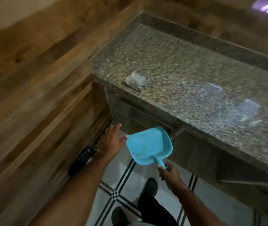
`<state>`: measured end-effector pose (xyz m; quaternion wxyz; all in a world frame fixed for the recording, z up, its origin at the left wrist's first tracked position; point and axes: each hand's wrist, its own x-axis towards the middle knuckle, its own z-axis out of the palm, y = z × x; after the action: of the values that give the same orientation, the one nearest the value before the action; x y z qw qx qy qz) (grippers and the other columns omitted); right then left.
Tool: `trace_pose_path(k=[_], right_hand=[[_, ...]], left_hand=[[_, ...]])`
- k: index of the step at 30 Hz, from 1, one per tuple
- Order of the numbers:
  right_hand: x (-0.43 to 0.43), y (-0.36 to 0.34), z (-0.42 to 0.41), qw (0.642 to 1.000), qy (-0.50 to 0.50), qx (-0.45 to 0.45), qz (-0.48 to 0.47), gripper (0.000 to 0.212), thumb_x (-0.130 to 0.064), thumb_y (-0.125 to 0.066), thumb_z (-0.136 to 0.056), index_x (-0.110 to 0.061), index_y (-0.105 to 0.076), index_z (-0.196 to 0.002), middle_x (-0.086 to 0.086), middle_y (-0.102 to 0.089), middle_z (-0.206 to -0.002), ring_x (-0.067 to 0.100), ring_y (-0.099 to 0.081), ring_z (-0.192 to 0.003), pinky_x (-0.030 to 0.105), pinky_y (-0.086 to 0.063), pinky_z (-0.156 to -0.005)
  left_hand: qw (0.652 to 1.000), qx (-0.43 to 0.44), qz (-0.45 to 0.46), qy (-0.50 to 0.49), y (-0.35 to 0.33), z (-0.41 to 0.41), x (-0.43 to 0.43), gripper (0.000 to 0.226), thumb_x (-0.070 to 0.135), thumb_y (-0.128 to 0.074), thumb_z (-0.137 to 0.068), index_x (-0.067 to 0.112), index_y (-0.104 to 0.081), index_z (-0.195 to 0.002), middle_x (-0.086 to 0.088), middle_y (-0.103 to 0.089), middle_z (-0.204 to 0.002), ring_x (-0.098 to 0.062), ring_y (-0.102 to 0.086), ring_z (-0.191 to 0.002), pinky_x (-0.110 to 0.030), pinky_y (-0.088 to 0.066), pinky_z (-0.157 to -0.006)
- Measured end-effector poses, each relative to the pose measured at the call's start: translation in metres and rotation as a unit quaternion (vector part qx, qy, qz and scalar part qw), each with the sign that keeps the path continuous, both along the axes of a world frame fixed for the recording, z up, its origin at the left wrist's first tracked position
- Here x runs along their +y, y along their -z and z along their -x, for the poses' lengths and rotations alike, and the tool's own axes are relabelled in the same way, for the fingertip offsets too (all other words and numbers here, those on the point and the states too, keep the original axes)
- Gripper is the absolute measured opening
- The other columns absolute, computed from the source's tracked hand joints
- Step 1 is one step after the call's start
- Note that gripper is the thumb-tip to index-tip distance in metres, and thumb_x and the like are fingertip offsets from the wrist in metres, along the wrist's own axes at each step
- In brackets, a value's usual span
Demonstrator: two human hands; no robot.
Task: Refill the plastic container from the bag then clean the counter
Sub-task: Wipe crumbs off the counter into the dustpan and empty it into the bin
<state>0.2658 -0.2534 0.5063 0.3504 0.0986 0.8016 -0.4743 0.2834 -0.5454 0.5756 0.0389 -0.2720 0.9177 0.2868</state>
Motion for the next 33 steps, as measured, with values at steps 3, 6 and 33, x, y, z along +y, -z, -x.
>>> trace_pose_path(k=[3, 6, 33], right_hand=[[0.013, -0.007, 0.023, 0.999, 0.025, -0.015, 0.013, 0.018, -0.021, -0.065, -0.100, -0.007, -0.066, -0.111, 0.011, -0.065, -0.084, 0.016, -0.061, -0.068, 0.023, -0.052, -0.055], [0.022, -0.007, 0.049, 0.999, 0.033, -0.026, 0.025, 0.018, -0.020, -0.065, -0.100, -0.009, -0.065, -0.114, 0.011, -0.064, -0.086, 0.016, -0.060, -0.069, 0.022, -0.051, -0.054], [-0.012, -0.018, 0.064, 0.991, 0.130, -0.041, 0.013, 0.023, -0.032, -0.069, -0.097, -0.009, -0.067, -0.094, 0.001, -0.068, -0.073, 0.008, -0.062, -0.063, 0.024, -0.051, -0.062]], left_hand=[[0.999, 0.009, 0.006, 0.046, -0.004, 0.046, 0.020, 0.068, 0.050, -0.069, -0.092, 0.019, -0.050, -0.150, -0.017, -0.055, -0.145, -0.037, -0.050, -0.134, -0.044, -0.044, -0.107], [0.999, 0.015, -0.003, 0.046, -0.005, 0.086, 0.032, 0.070, 0.053, -0.066, -0.093, 0.018, -0.048, -0.151, -0.015, -0.053, -0.147, -0.035, -0.049, -0.136, -0.046, -0.044, -0.108], [0.988, 0.098, 0.028, 0.116, 0.010, 0.309, -0.081, 0.035, 0.021, -0.062, -0.101, 0.024, -0.067, -0.135, -0.012, -0.059, -0.124, -0.029, -0.061, -0.098, -0.036, -0.044, -0.072]])
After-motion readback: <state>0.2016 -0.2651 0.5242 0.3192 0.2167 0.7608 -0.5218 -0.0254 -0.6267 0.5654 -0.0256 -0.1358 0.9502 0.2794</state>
